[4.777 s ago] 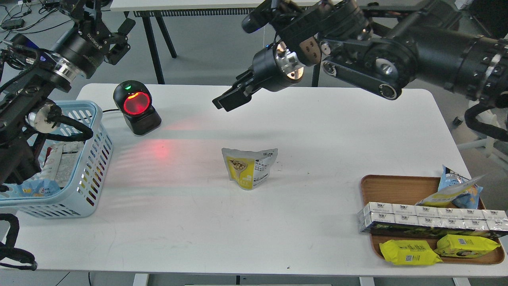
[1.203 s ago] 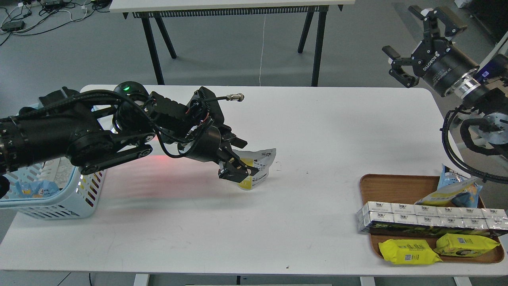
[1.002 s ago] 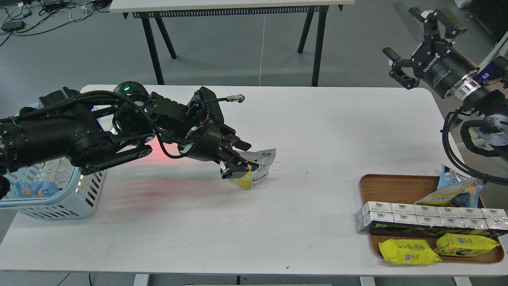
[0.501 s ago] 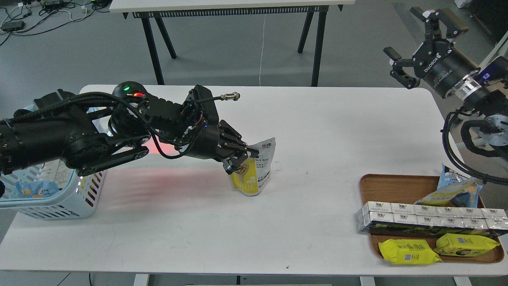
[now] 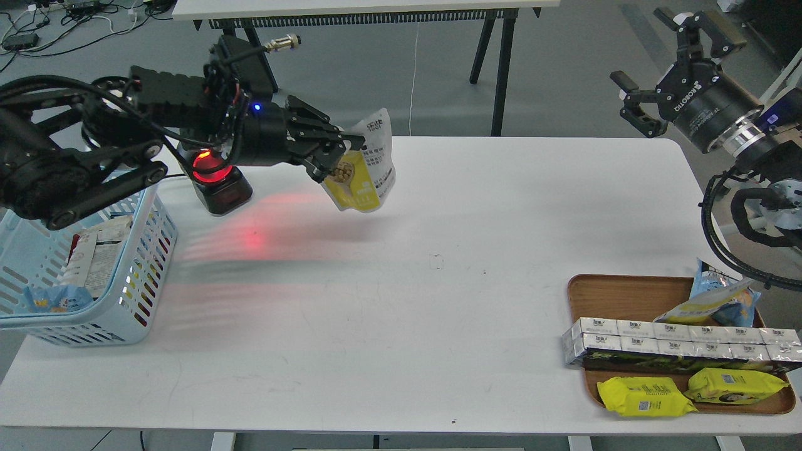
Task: Scan snack and place in basket
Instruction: 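Lift the bag with the left gripper past the scanner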
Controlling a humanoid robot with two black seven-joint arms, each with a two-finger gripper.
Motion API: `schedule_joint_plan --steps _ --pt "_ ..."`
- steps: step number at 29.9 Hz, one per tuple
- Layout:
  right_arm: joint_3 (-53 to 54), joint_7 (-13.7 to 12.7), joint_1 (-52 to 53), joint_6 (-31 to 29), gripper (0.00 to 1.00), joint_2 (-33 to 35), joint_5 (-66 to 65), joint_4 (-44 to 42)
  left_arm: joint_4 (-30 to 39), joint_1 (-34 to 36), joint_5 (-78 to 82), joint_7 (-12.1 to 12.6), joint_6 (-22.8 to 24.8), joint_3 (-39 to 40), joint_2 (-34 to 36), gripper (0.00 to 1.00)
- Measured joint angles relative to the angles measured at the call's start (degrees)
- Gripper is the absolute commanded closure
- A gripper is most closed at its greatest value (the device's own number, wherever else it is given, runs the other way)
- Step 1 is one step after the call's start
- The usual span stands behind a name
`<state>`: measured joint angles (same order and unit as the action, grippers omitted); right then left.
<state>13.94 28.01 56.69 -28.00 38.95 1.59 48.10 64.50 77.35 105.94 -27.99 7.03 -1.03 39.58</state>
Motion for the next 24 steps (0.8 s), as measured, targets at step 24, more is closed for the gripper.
schedule_joint_plan --steps 24 --pt "1.2 0.0 0.0 0.0 0.01 -0.4 0.0 0.1 -0.2 -5.3 0.6 0.0 3.5 -0.4 9.5 1.00"
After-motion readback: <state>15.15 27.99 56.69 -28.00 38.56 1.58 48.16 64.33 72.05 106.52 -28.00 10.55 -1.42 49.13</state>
